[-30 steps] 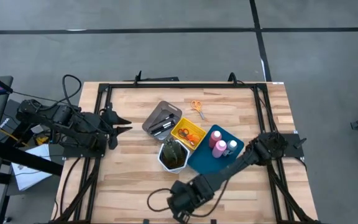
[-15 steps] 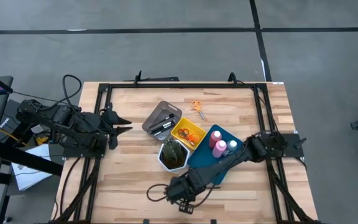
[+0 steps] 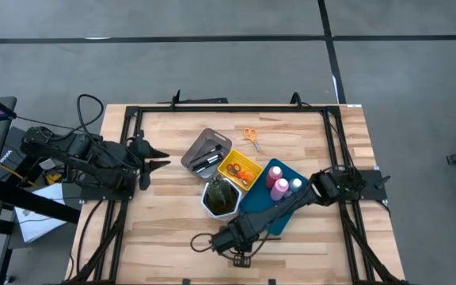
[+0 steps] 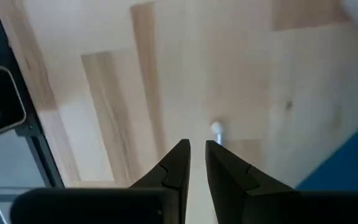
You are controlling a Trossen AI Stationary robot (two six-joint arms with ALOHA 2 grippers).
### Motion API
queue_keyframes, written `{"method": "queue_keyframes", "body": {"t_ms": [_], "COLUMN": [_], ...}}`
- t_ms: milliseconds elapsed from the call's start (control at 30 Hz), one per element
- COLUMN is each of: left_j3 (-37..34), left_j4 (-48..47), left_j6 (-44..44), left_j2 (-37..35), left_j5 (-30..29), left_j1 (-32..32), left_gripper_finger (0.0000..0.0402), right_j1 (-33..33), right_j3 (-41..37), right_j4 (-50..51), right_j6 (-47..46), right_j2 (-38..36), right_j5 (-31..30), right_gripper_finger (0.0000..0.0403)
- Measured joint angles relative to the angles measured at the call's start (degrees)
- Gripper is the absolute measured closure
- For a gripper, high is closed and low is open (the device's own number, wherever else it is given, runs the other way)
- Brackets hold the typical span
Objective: Pick & Place Paint Supplies
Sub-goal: Put the makeup brush into the black bin
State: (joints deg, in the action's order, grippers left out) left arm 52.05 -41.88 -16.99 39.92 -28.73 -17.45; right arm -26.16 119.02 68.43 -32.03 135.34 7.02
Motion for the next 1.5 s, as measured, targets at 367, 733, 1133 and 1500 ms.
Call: {"method": "queue_keyframes", "body": {"t_ms": [367,733,1133,1500], "left_j3": [0.0,0.0,0.0,0.0], "left_j4": [0.0,0.0,0.5,0.5], "left_j6": [-0.4,-1.6,-1.7,-1.4], "left_j2": [1.9,4.0,4.1,4.1], "left_j5": [0.7,1.7,1.8,1.8], "left_j1": [0.0,0.0,0.0,0.0], "left_gripper_finger": [0.0308,0.0308,0.0308,0.0308], "right_j1": [-3.5,-3.3,-3.8,-3.7], "right_j3": [-2.6,-2.6,-7.1,-6.9], "right_j4": [-0.1,-1.3,-4.5,-8.3], "right_j6": [0.8,1.2,0.1,0.3], "right_j2": [0.0,0.0,0.1,0.5], "right_j5": [-4.7,-8.3,-8.3,-8.3], "right_gripper_finger": [0.0355,0.0355,0.0355,0.0355]}}
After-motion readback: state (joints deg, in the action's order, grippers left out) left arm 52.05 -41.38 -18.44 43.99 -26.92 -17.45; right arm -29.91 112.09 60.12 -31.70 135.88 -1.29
